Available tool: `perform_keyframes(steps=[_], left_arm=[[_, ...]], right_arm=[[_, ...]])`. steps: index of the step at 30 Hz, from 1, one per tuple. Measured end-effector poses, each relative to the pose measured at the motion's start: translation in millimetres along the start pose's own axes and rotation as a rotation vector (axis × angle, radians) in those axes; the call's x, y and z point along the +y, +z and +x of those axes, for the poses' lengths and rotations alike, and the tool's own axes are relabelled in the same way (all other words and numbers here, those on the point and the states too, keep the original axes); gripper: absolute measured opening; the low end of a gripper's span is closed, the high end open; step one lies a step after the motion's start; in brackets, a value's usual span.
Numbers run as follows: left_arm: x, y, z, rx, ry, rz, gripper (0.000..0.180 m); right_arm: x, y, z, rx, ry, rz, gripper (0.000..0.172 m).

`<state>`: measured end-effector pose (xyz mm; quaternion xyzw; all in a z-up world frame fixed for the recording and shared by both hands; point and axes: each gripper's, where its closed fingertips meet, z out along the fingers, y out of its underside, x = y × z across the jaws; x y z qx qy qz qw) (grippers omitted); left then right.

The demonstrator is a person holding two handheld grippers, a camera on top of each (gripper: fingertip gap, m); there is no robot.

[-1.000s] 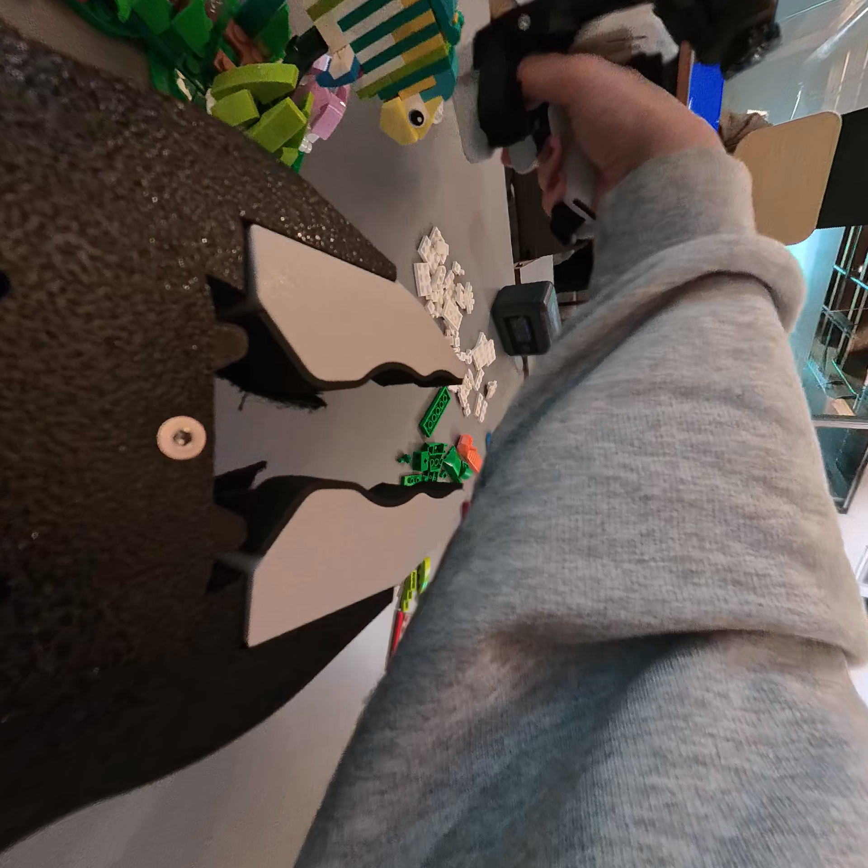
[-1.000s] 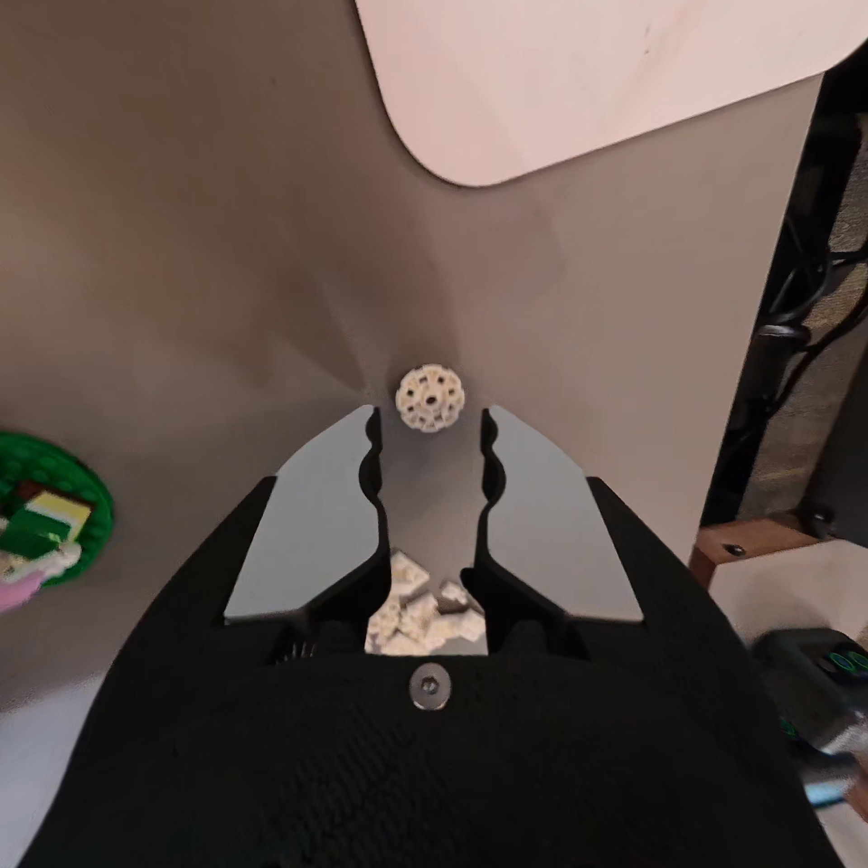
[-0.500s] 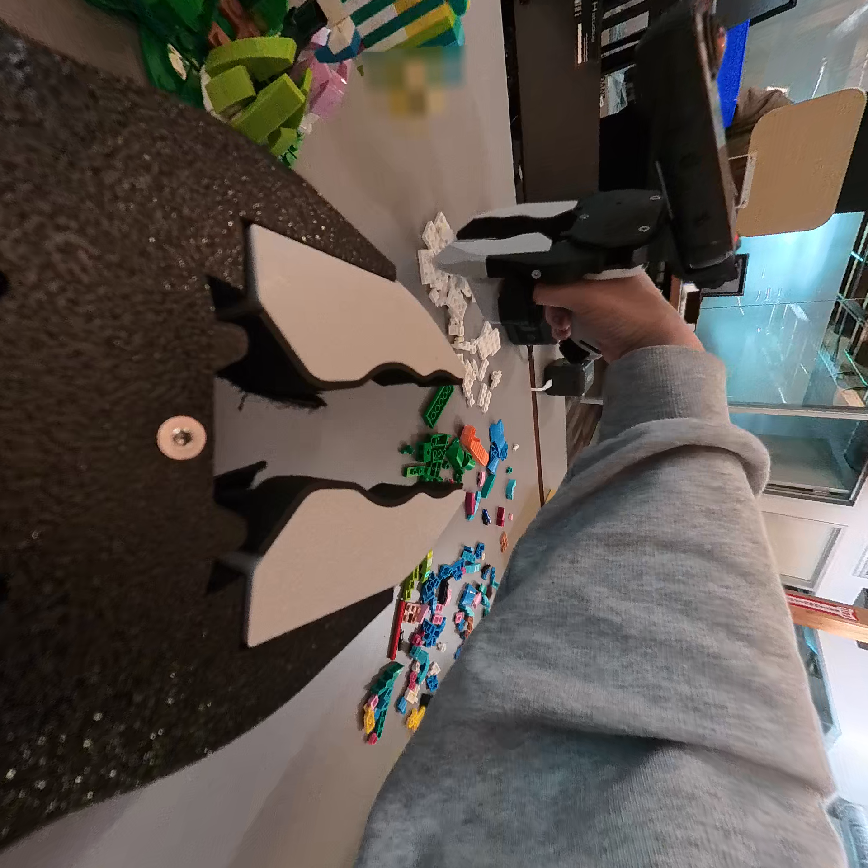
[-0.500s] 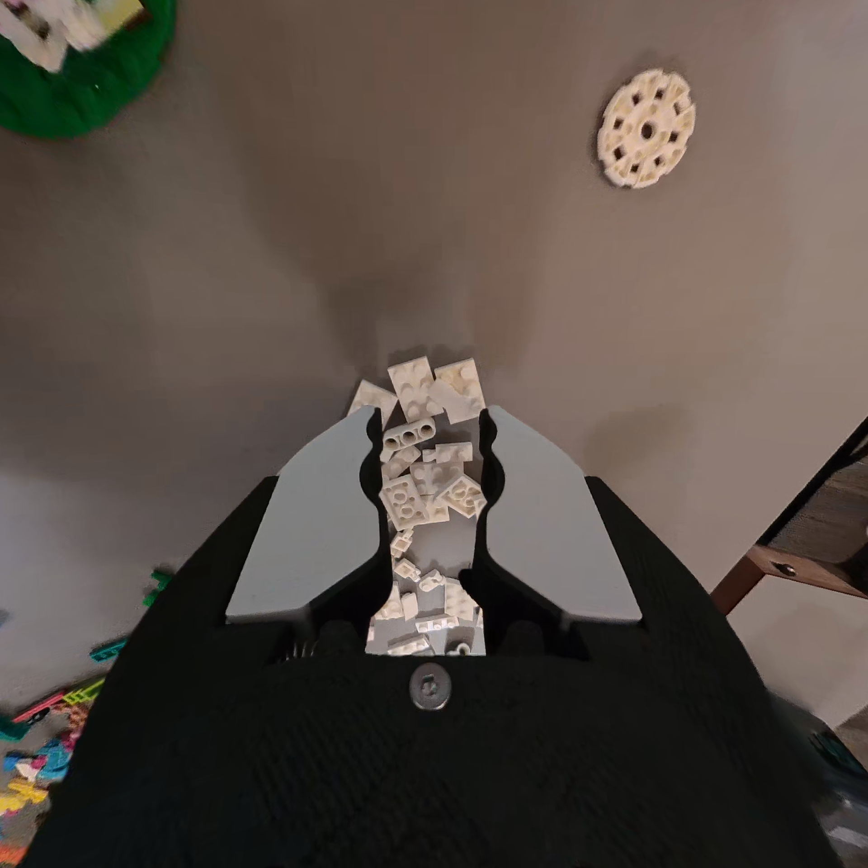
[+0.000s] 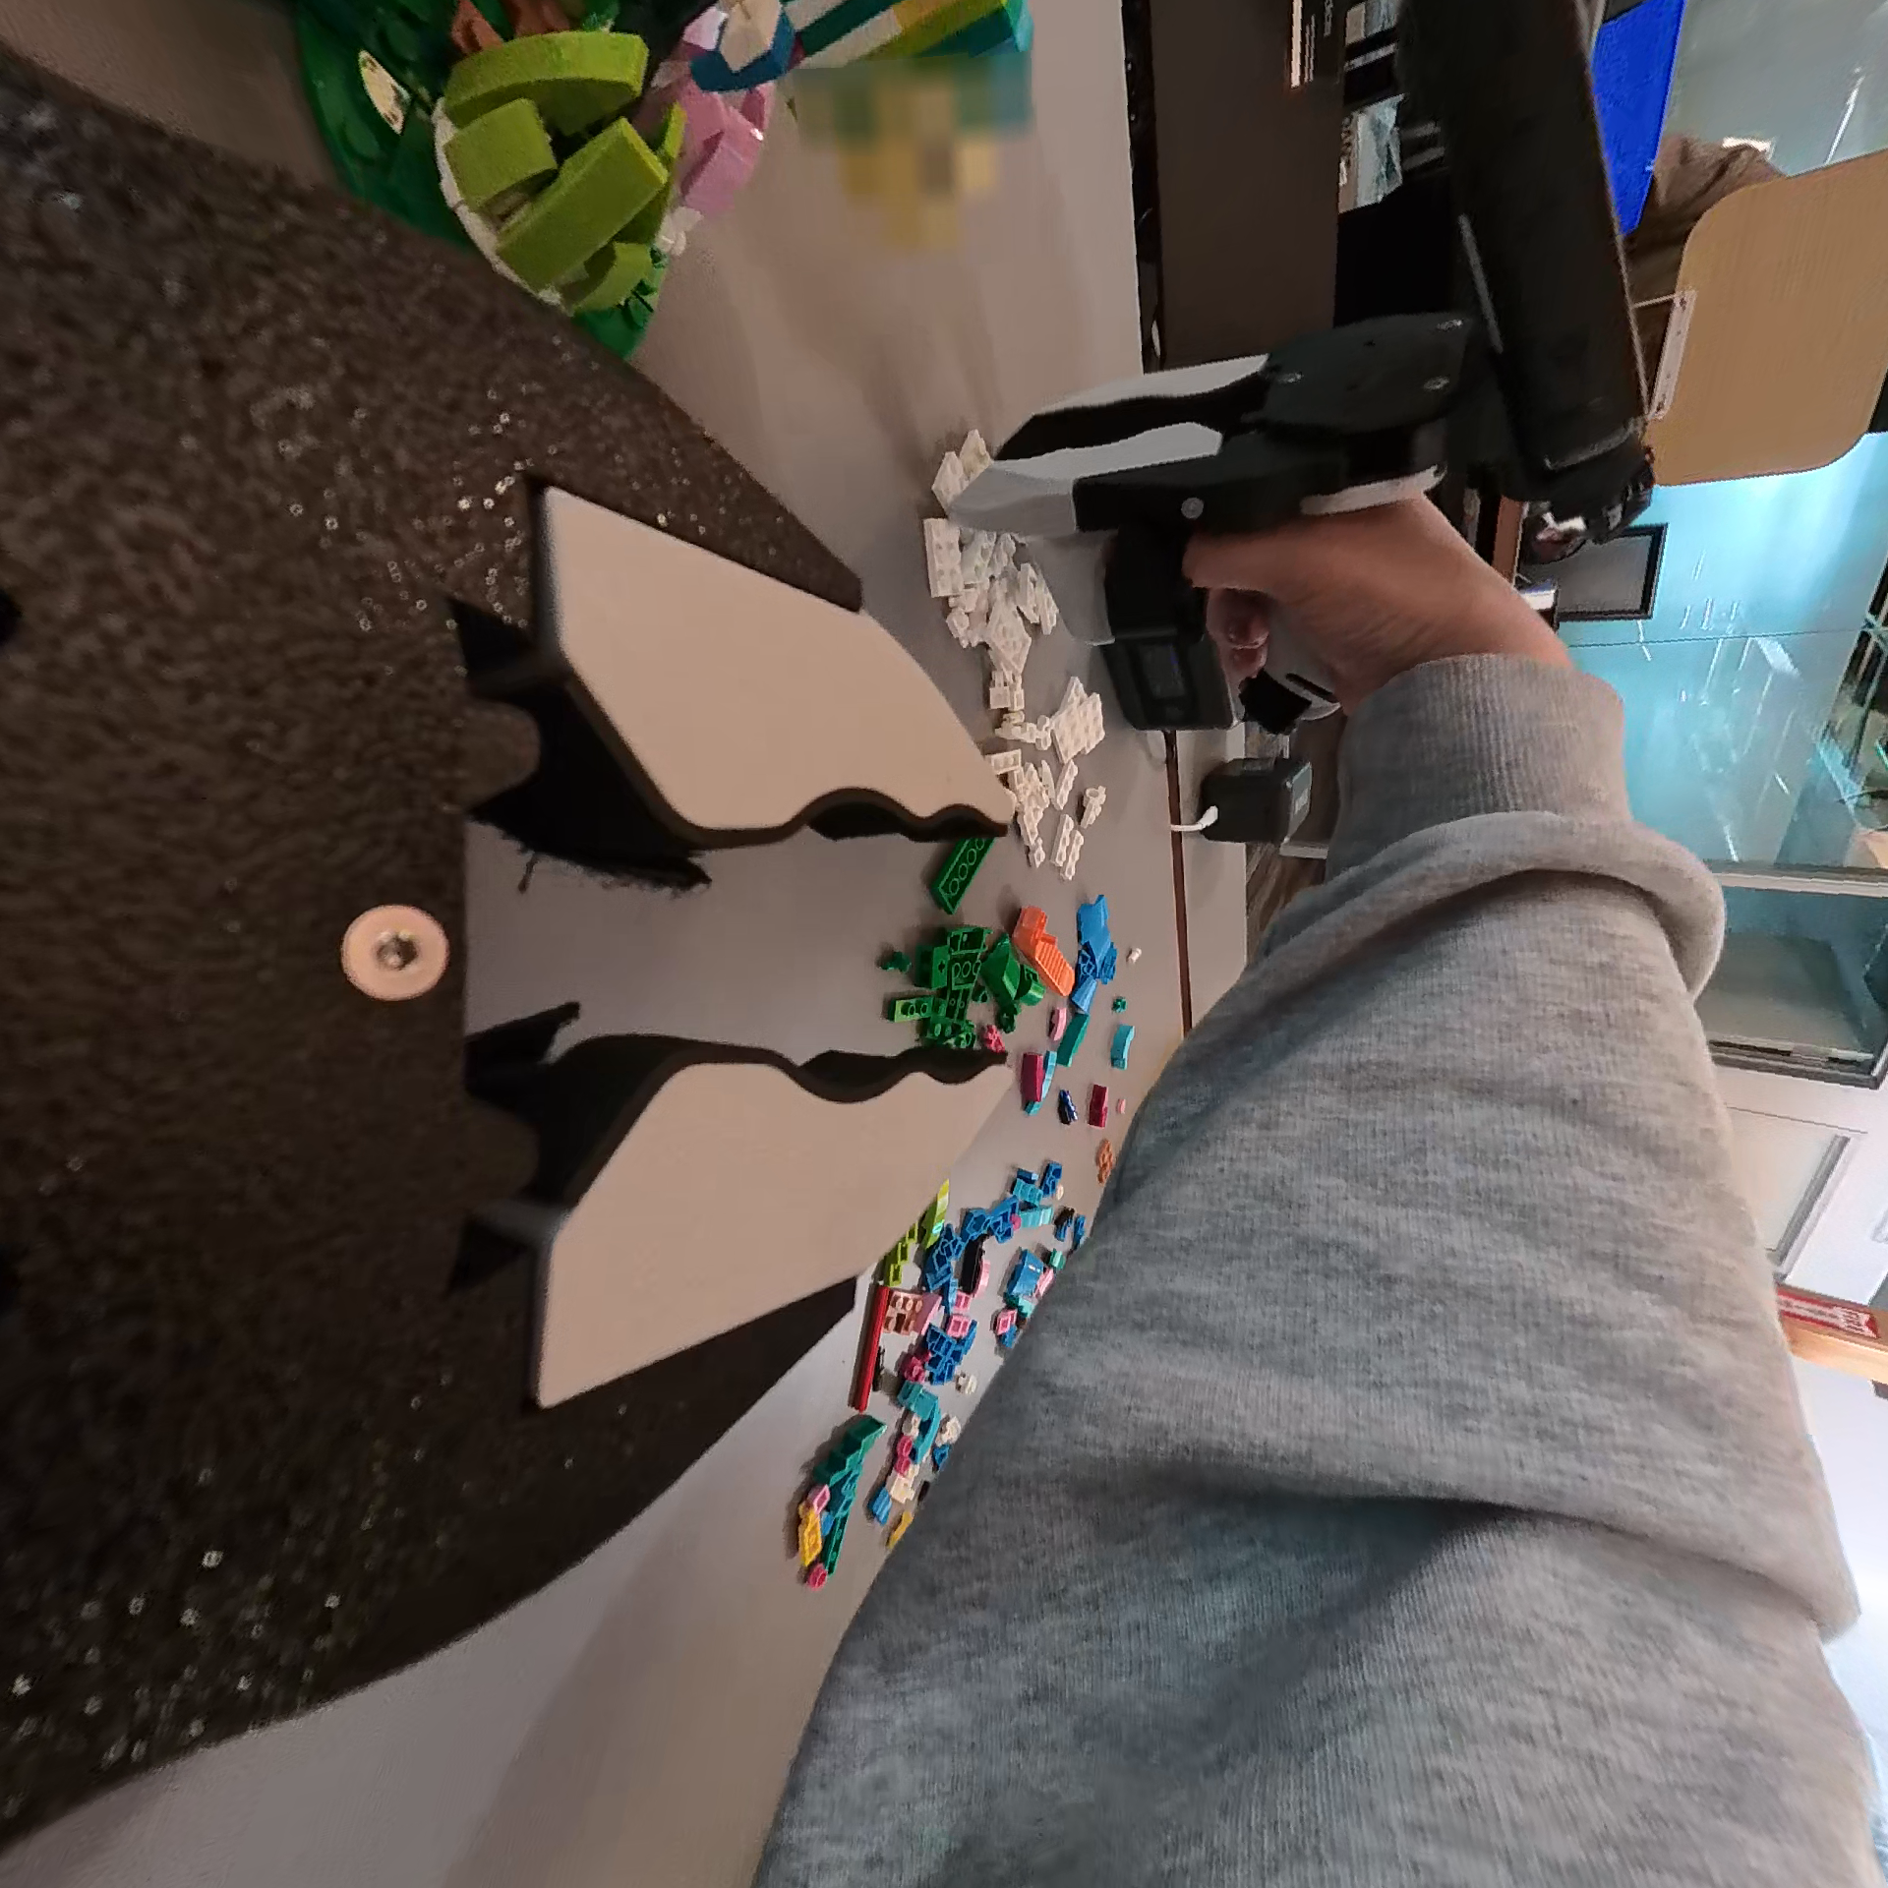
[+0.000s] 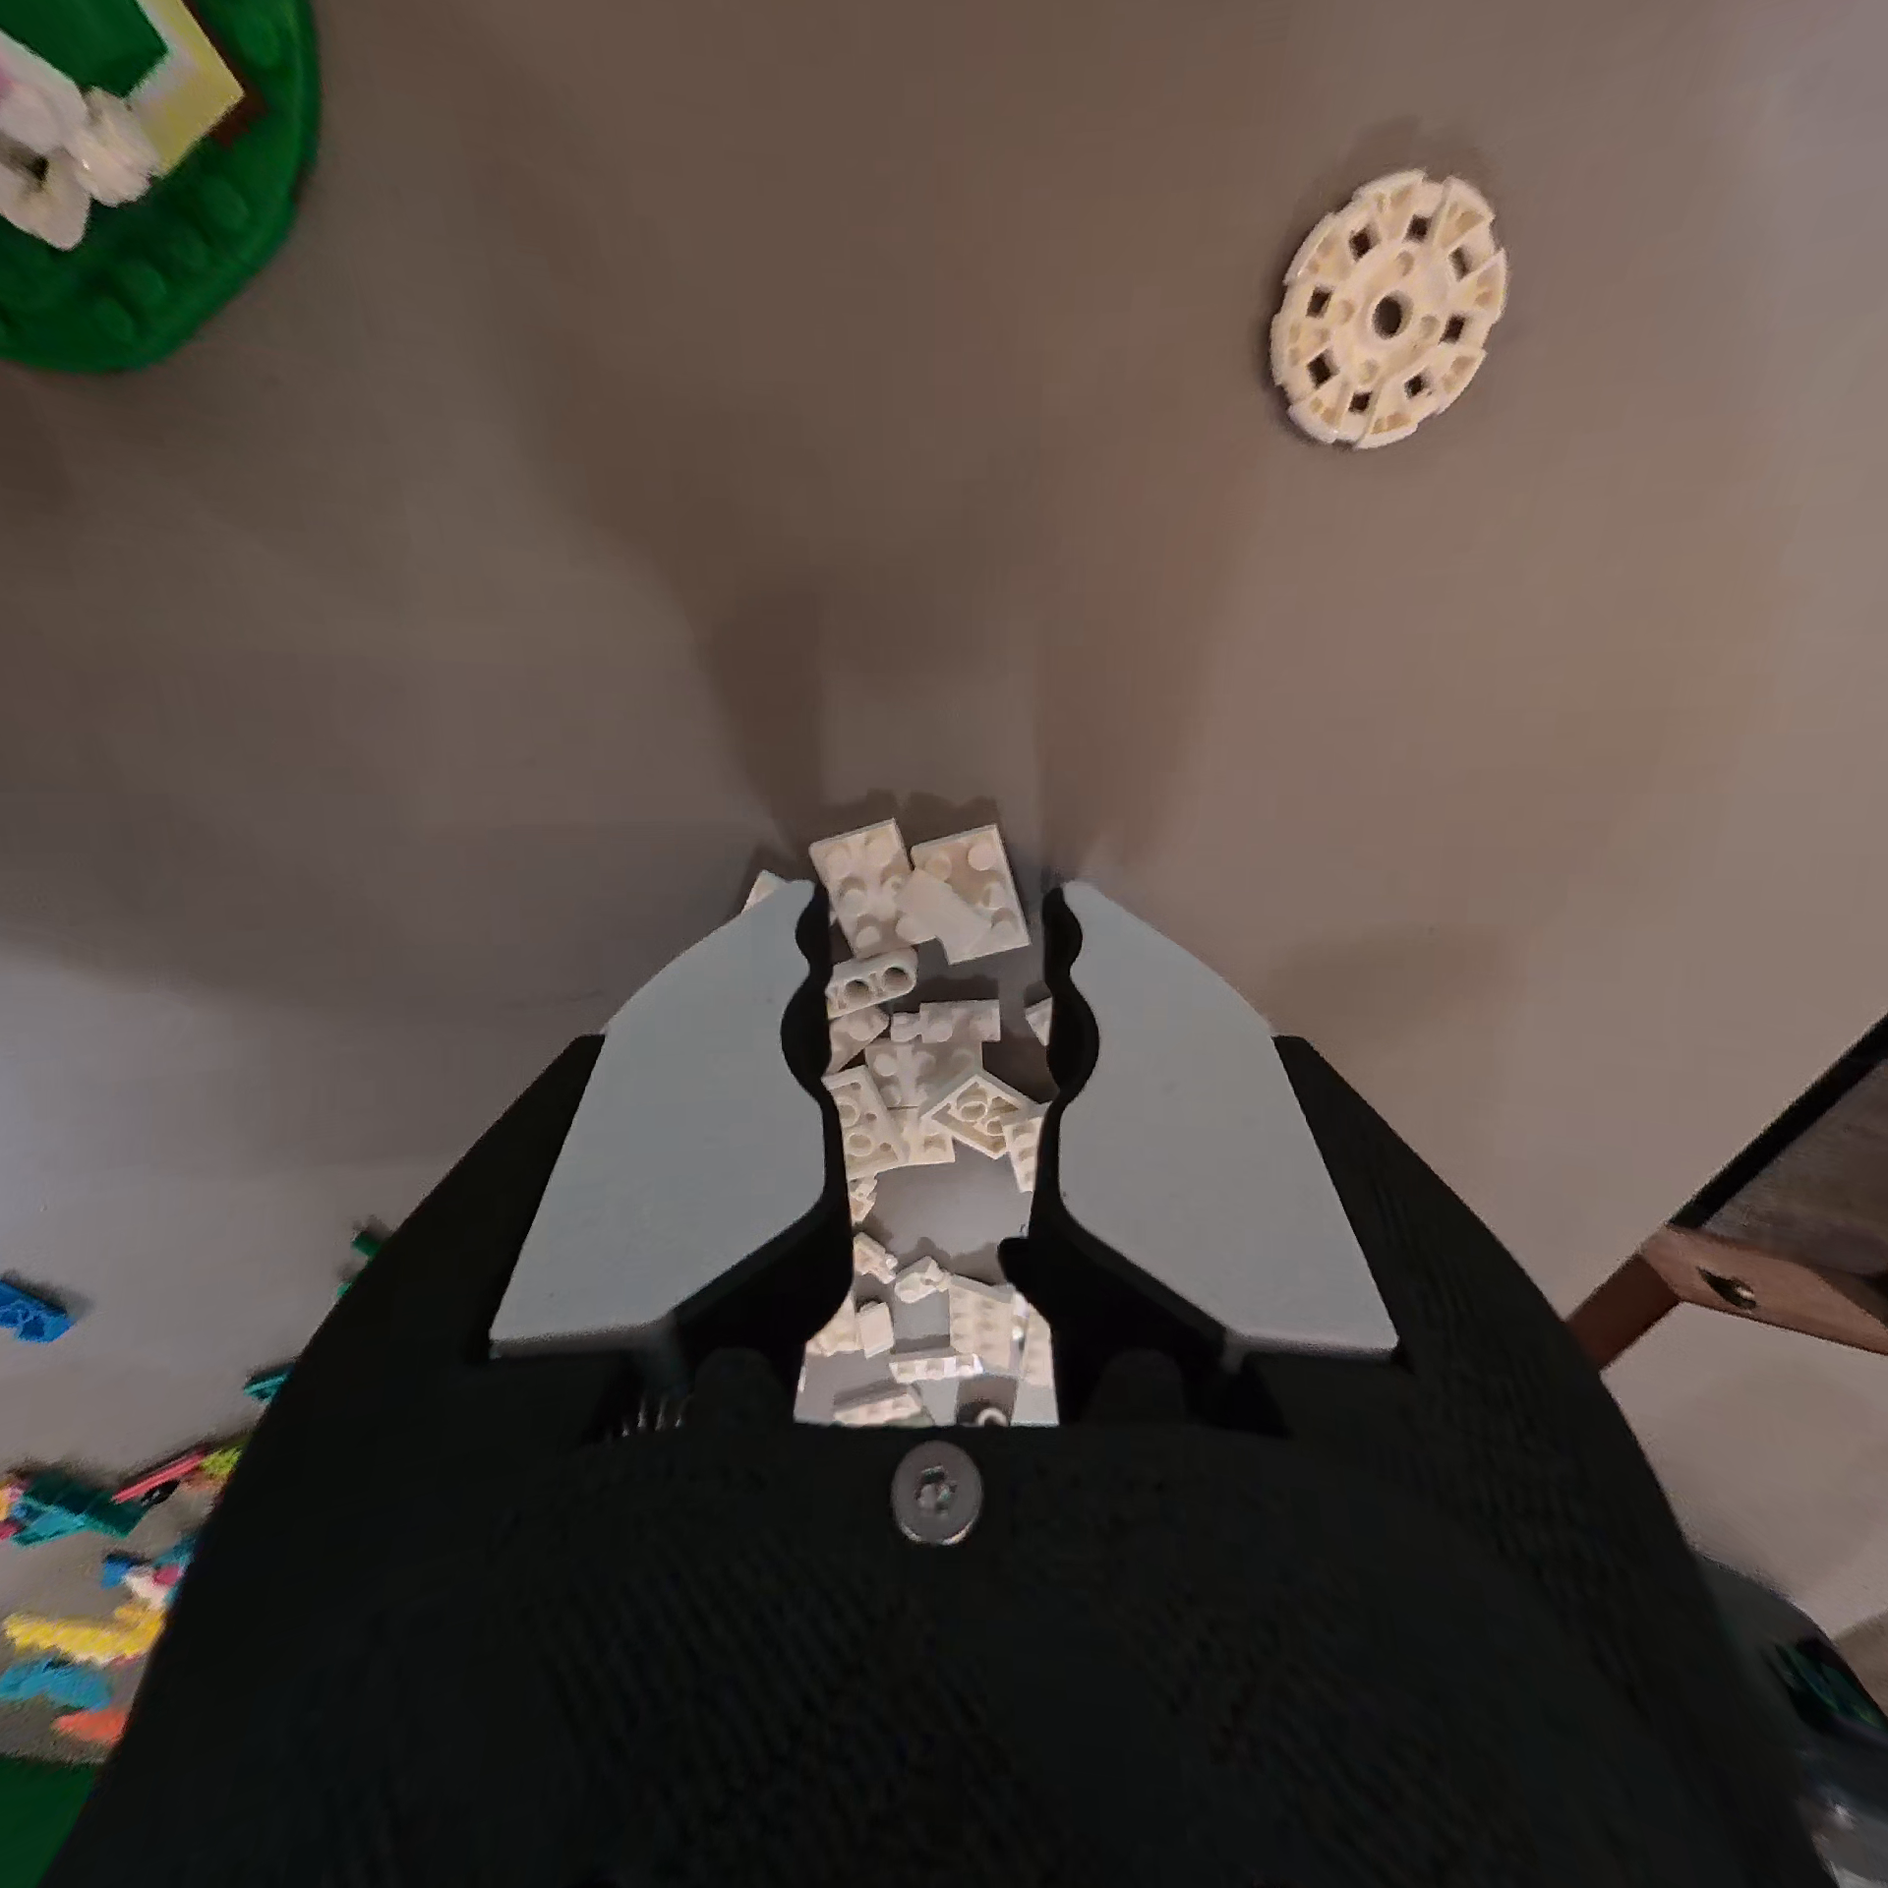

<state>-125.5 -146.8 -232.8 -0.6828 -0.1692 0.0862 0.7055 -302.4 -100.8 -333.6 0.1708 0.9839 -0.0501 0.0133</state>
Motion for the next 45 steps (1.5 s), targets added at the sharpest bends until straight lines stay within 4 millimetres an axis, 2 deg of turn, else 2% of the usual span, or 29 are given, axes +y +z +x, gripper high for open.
perform_keyframes(steps=[9, 14, 26, 31, 34, 38, 41, 45], left_arm=[[0.9, 0.3, -0.4, 0.005, -0.008, -0.004, 0.038], [0.0, 1.0, 0.0, 0.003, -0.003, -0.002, 0.038], [-1.4, -0.9, -0.5, 0.003, 0.001, 0.004, 0.038], [-1.5, -1.1, -0.7, 0.003, 0.003, 0.002, 0.038], [-0.6, 1.1, -1.1, 0.007, -0.009, 0.004, 0.038], [-0.1, 1.7, -0.9, 0.008, -0.010, 0.002, 0.038], [0.3, 2.1, -0.9, 0.004, -0.002, 0.000, 0.038], [1.2, 2.4, 0.3, 0.006, 0.000, -0.001, 0.038]], right_arm=[[-0.1, 0.4, -5.3, -0.038, 0.012, -0.035, 0.032], [-4.2, 0.2, -1.4, -0.039, 0.021, -0.049, 0.029], [-55.8, 2.5, 32.8, 0.002, 0.020, -0.016, 0.029], [-65.7, 1.4, 38.4, 0.020, 0.054, -0.012, 0.030], [-53.6, -8.5, 24.0, -0.017, 0.061, -0.008, 0.041], [-4.1, -21.4, 14.0, -0.018, 0.089, -0.068, 0.049], [32.2, -24.5, 10.3, -0.029, 0.173, -0.087, 0.052], [59.6, -18.8, 11.4, 0.000, 0.202, -0.061, 0.053]])
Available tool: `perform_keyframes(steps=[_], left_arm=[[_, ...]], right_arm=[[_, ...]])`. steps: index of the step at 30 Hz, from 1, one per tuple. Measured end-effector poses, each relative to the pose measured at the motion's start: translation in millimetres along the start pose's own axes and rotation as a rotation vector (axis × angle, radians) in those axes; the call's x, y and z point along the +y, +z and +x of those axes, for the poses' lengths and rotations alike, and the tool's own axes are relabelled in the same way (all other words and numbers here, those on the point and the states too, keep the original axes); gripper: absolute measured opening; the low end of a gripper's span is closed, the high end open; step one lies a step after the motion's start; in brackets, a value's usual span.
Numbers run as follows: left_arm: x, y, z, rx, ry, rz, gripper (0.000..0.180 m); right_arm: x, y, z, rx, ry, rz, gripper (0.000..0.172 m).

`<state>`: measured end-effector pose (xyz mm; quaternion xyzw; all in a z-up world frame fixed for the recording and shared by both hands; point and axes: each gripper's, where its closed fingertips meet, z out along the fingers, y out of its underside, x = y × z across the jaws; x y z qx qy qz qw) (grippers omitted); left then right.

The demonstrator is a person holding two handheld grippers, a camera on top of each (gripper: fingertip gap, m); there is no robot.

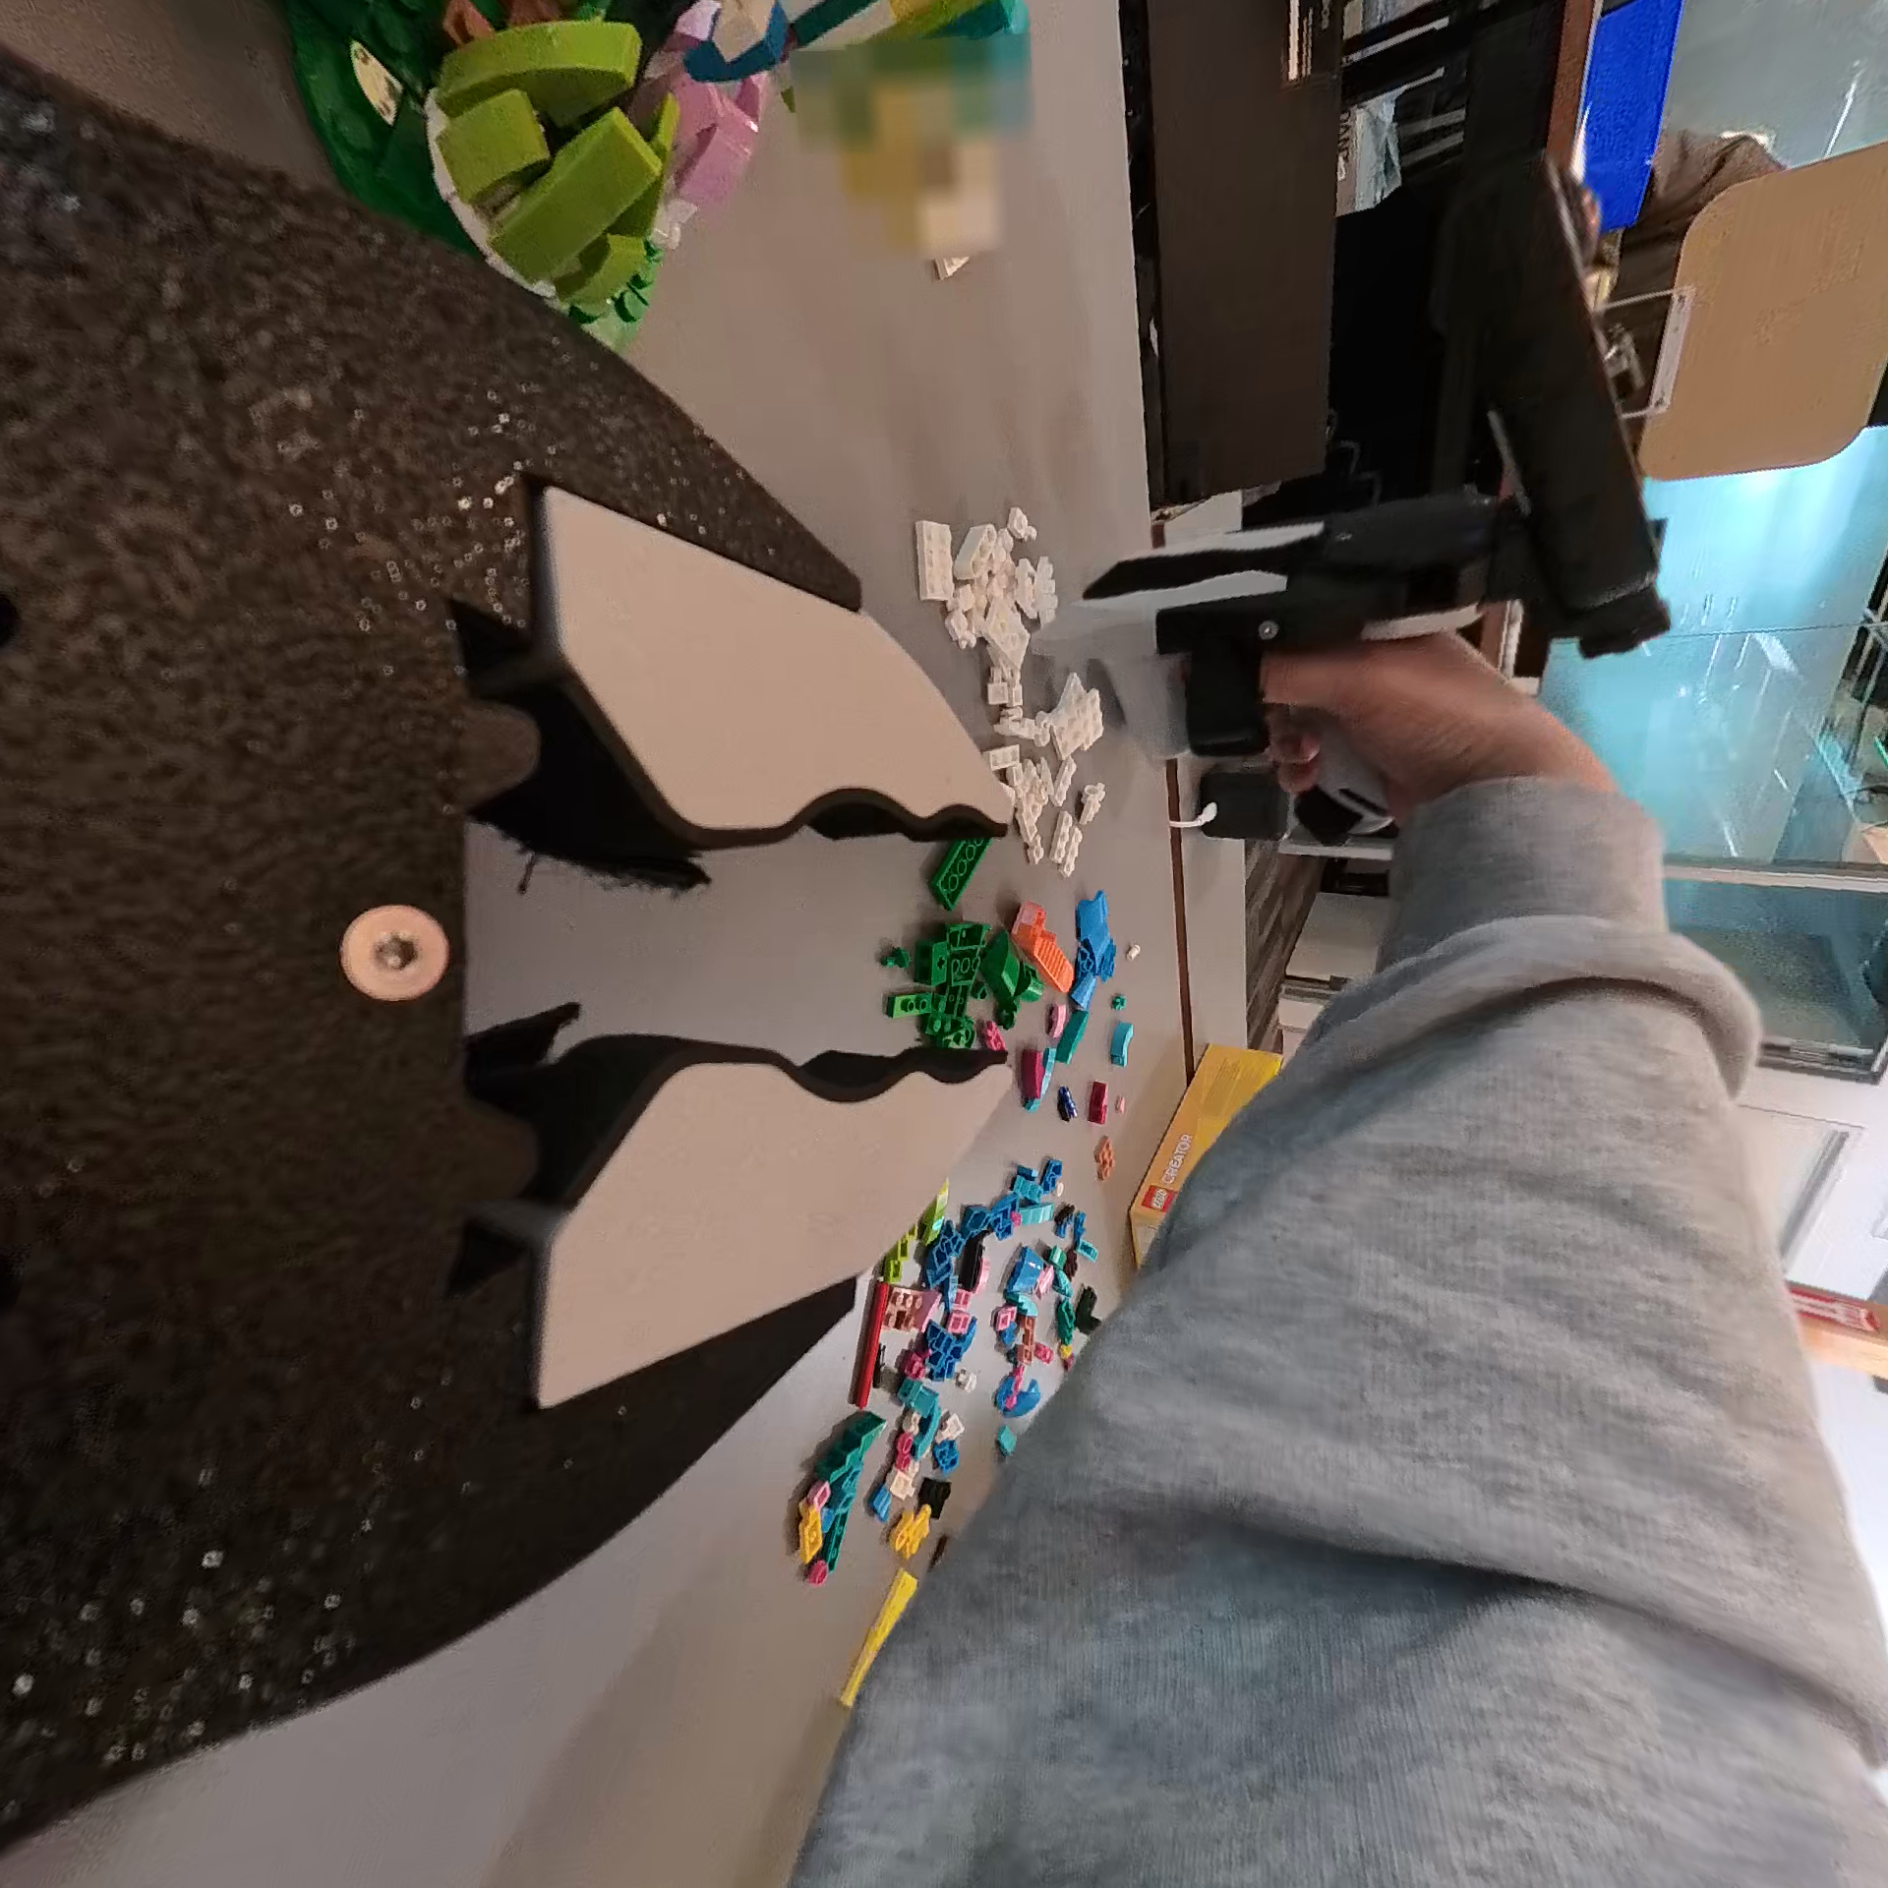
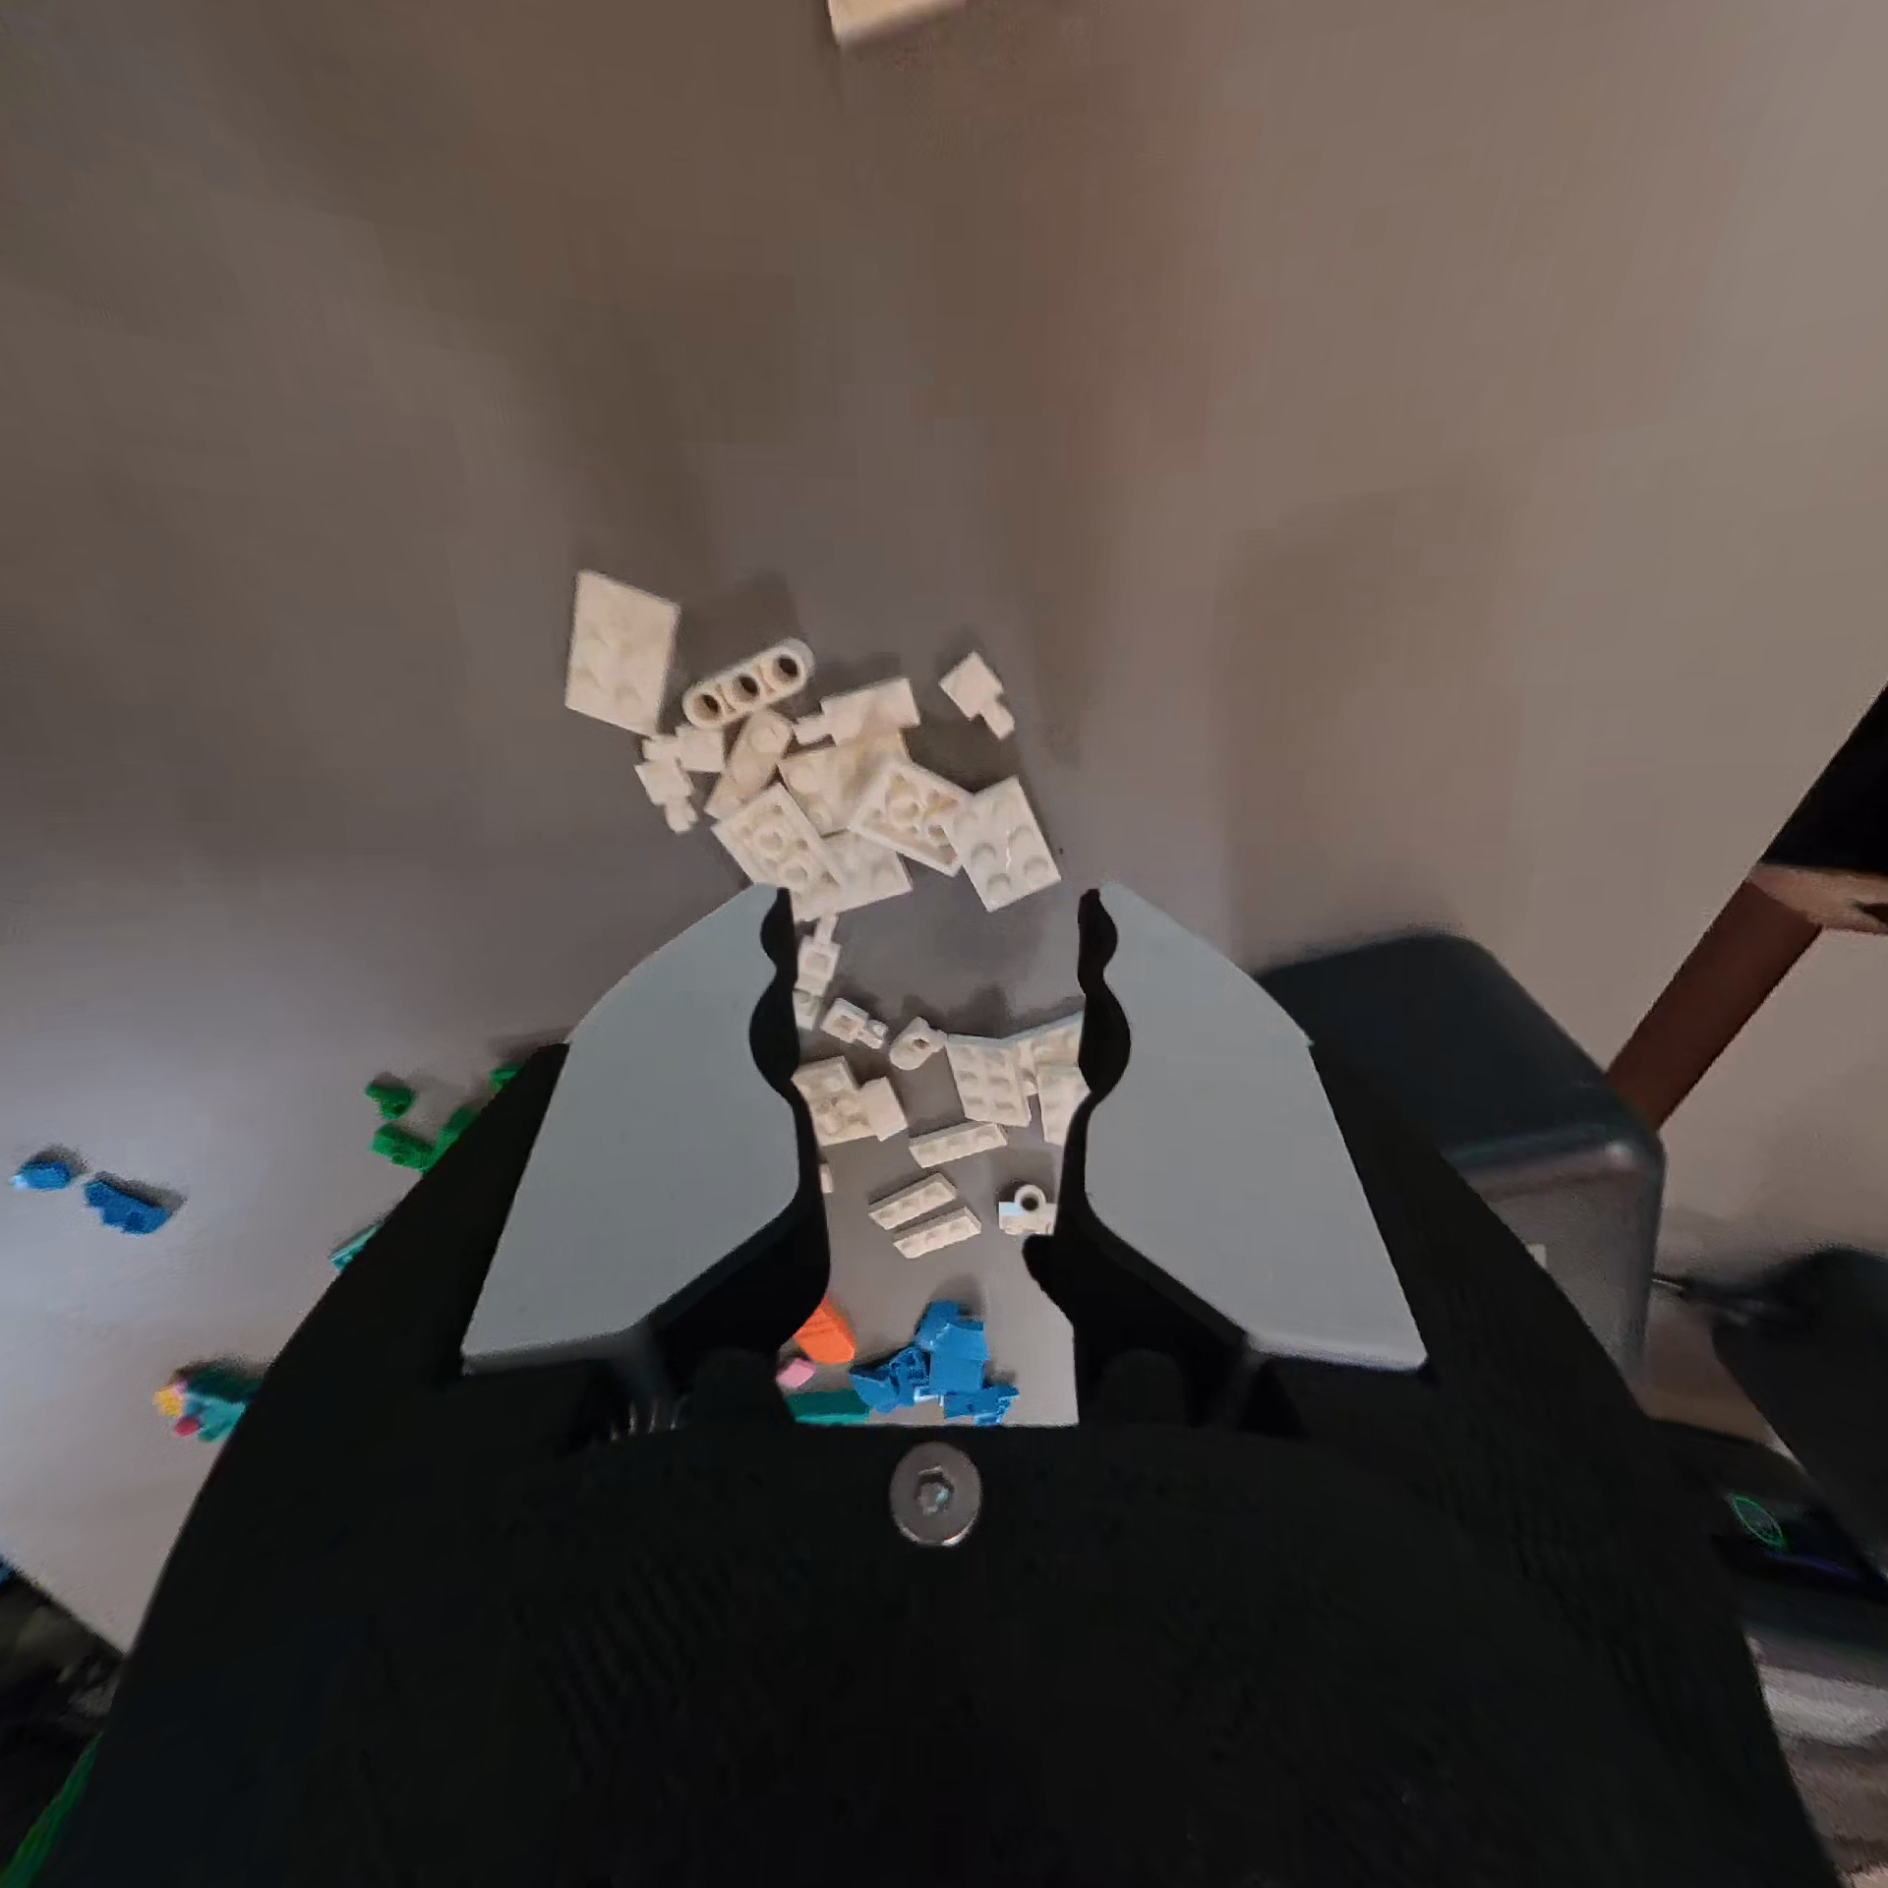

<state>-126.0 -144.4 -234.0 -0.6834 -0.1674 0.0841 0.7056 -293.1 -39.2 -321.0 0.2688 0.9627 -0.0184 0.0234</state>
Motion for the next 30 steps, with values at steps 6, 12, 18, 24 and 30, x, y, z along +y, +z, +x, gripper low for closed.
perform_keyframes(steps=[6, 12, 18, 24, 30], left_arm=[[0.9, 1.3, 0.4, 0.003, 0.002, -0.004, 0.038], [1.4, 1.4, -0.8, 0.005, -0.002, -0.005, 0.038], [3.0, 2.7, -2.3, 0.007, -0.006, -0.004, 0.038], [1.5, 2.3, -1.3, 0.011, -0.011, -0.003, 0.038], [-0.6, 1.0, -1.6, 0.011, -0.015, -0.003, 0.038]], right_arm=[[-1.4, 6.3, 1.8, -0.038, 0.093, 0.101, 0.042], [-4.8, 10.4, 3.2, -0.050, 0.091, 0.097, 0.029], [-15.6, 11.7, 3.0, -0.041, 0.050, 0.092, 0.012], [-36.9, 12.2, 7.2, -0.020, 0.022, 0.114, 0.012], [-73.8, 13.3, 8.6, -0.004, -0.023, 0.152, 0.012]])
